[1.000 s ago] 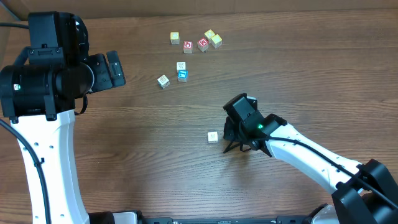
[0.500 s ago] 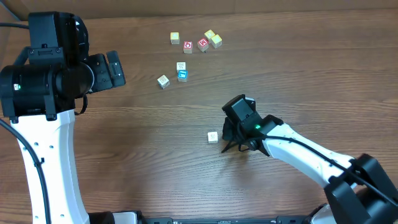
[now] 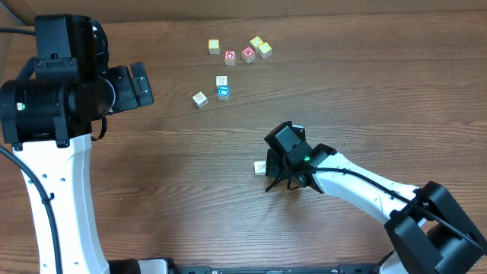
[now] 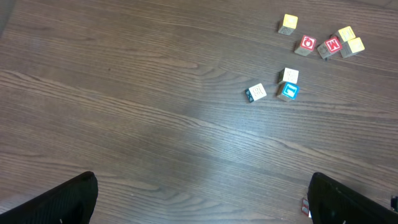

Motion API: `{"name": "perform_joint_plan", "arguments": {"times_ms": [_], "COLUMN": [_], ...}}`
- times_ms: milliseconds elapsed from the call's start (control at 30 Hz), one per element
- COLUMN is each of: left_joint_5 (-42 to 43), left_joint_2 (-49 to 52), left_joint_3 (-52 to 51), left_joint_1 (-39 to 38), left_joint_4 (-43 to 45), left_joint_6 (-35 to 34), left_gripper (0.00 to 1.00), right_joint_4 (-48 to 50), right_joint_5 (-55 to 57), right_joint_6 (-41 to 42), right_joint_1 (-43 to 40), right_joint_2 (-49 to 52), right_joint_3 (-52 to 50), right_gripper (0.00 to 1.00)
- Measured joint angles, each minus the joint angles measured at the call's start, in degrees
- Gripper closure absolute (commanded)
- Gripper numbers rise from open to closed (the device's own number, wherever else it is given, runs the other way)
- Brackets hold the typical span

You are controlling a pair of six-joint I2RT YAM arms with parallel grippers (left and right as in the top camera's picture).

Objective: Flip 4 blocks

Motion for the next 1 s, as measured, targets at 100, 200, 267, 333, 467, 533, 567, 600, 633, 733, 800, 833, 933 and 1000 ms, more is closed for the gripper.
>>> {"name": "perform_joint_plan", "arguments": {"times_ms": [100, 200, 267, 333, 467, 533, 567, 600, 633, 733, 800, 833, 933, 1000], "left_joint_5": [0.00, 0.00, -0.02, 0.00, -0.02, 0.00, -0.02, -0.02, -0.02, -0.02, 0.00, -0.02, -0.02, -0.02], "left_joint_2": [0.00, 0.00, 0.00, 0.00, 0.00, 0.00, 0.00, 0.00, 0.00, 0.00, 0.02, 0.00, 0.00, 0.00], "left_joint_3": [0.00, 0.00, 0.00, 0.00, 0.00, 0.00, 0.00, 0.00, 0.00, 0.00, 0.00, 0.00, 0.00, 0.00], "left_joint_1": [0.00, 0.00, 0.00, 0.00, 0.00, 0.00, 0.00, 0.00, 0.00, 0.00, 0.00, 0.00, 0.00, 0.00], "left_joint_4": [0.00, 0.00, 0.00, 0.00, 0.00, 0.00, -0.02, -0.02, -0.02, -0.02, -0.02, -0.02, -0.02, -0.04], "left_joint_6": [0.00, 0.00, 0.00, 0.00, 0.00, 0.00, 0.00, 0.00, 0.00, 0.00, 0.00, 0.00, 0.02, 0.00], "left_gripper": [0.00, 0.00, 0.00, 0.00, 0.00, 0.00, 0.00, 0.00, 0.00, 0.00, 0.00, 0.00, 0.00, 0.00], "right_joint_4": [-0.74, -2.84, -4.24, -5.49, -9.33, -11.67, -12.90, -14.01, -15.08, -15.56, -13.90, -12.96, -11.98, -11.56], "right_joint_5": [0.00, 0.00, 0.00, 0.02, -0.02, 0.00, -0.02, -0.02, -0.04, -0.02, 0.02, -0.04, -0.46, -1.31], "right_joint_6": [-0.87, -1.44, -1.64, -1.79, -1.70, -0.48, -0.09, 0.50, 0.96, 3.48, 4.79, 5.20, 6.56, 7.08], "right_joint_1": [0.00, 0.00, 0.00, 0.02, 0.00, 0.00, 0.00, 0.00, 0.02, 0.07, 0.17, 0.24, 0.24, 0.24], "right_joint_2": [0.00, -0.04, -0.42, -1.38, -2.97, -3.04, -3.04, -3.04, -3.04, -3.04, -3.04, -3.04, -3.04, -3.04], "right_joint_3": [0.28, 1.99, 3.45, 4.26, 4.74, 4.79, 4.79, 4.79, 4.79, 4.74, 4.20, 3.78, 1.90, 0.92], "right_gripper": [0.41, 0.41, 0.41, 0.41, 0.55, 0.61, 0.67, 0.75, 0.80, 0.96, 0.96, 0.96, 0.96, 0.96]}}
